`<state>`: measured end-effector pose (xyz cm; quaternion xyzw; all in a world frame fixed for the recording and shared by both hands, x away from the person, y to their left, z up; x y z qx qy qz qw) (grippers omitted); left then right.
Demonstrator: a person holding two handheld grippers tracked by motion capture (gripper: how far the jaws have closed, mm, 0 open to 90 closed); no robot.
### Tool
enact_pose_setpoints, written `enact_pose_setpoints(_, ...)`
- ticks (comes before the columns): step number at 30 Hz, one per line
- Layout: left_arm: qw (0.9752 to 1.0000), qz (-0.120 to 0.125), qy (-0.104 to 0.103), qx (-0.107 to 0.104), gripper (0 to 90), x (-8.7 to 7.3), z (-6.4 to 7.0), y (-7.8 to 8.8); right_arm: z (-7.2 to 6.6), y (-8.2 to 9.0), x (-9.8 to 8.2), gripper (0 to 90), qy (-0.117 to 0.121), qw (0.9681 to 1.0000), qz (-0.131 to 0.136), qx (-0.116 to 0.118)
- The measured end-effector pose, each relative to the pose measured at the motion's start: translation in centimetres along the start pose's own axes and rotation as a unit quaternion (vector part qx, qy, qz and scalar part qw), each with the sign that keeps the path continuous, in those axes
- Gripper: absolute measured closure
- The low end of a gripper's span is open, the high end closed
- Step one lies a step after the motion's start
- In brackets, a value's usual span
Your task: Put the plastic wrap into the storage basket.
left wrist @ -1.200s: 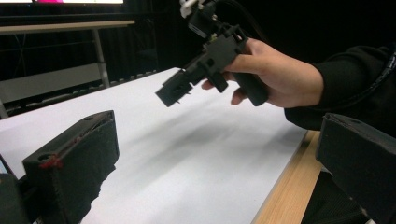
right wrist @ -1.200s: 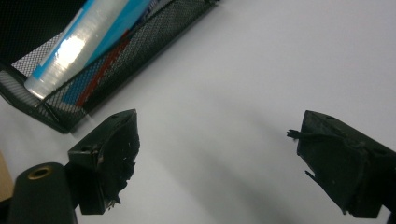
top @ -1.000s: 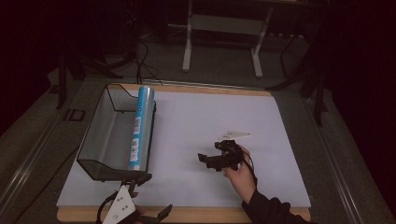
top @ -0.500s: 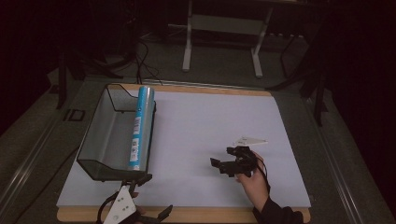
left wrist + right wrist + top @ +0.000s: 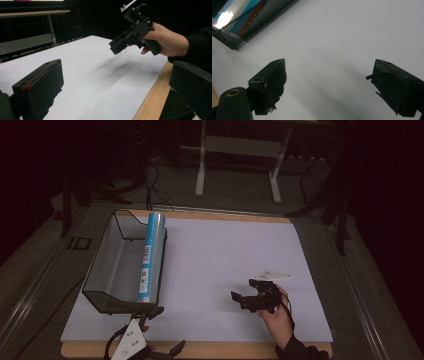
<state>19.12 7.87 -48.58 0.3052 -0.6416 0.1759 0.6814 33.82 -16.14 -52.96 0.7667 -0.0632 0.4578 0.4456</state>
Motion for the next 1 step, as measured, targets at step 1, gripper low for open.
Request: enact_pose_setpoints(1, 1.0000, 0.001, 0.000, 0.000, 0.3, 0.01, 0.01, 0.00, 0.02, -0.13, -0.09, 12.5, 0.001, 1.0000, -0.003, 0.000)
Point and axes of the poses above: each handheld gripper's, and its own axes: y roughly backward along the jaws, x roughly out of its top, z roughly to its right, the point moved 8 cm from there along -y, roughly forward along the jaws, and after that the axes turned 1 degree about -z, right-handed, at the moved point
